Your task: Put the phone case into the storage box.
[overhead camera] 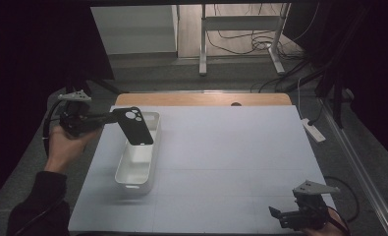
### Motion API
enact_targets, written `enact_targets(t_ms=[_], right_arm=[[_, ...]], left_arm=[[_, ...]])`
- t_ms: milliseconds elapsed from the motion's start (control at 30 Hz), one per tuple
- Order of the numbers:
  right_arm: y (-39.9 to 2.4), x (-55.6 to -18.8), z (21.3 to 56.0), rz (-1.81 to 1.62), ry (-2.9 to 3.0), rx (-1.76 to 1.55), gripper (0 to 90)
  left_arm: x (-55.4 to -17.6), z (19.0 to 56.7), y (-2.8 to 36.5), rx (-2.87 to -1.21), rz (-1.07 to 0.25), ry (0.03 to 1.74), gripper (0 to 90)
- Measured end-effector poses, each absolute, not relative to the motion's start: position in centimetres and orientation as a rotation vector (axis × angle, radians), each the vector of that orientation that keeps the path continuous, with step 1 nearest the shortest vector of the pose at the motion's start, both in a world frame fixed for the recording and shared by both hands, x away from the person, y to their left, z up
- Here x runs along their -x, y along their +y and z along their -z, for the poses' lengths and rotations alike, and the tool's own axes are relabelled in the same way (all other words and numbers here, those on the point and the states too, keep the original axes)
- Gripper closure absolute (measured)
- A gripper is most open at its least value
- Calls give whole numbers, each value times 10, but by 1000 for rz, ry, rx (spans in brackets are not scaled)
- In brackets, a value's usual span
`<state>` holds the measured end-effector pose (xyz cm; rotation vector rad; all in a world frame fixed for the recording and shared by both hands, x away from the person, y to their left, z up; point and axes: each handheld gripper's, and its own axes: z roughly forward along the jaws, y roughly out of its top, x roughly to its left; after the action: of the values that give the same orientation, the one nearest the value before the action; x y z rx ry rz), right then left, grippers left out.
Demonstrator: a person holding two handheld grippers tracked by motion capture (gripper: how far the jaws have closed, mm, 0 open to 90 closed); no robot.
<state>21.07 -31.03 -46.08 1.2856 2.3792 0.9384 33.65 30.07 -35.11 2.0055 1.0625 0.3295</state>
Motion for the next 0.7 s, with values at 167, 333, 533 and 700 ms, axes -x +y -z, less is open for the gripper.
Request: enact_targets(t_ms=[167,333,533,700], right_arm=[[-310,-211,461,-938,2380,-1286,0],[-311,-211,461,-939,2380,-1287,0],[-311,-211,461,-941,2382,-1289,0],[-311,-211,461,-942,2384,-1292,0]], left_arm=[[-341,356,302,-2003,-331,1074,850],[-348,363,302,-2002,-328,1079,850],[-357,369,300,-2012,-329,1081,850],[-365,375,299,-2016,-326,1084,850]])
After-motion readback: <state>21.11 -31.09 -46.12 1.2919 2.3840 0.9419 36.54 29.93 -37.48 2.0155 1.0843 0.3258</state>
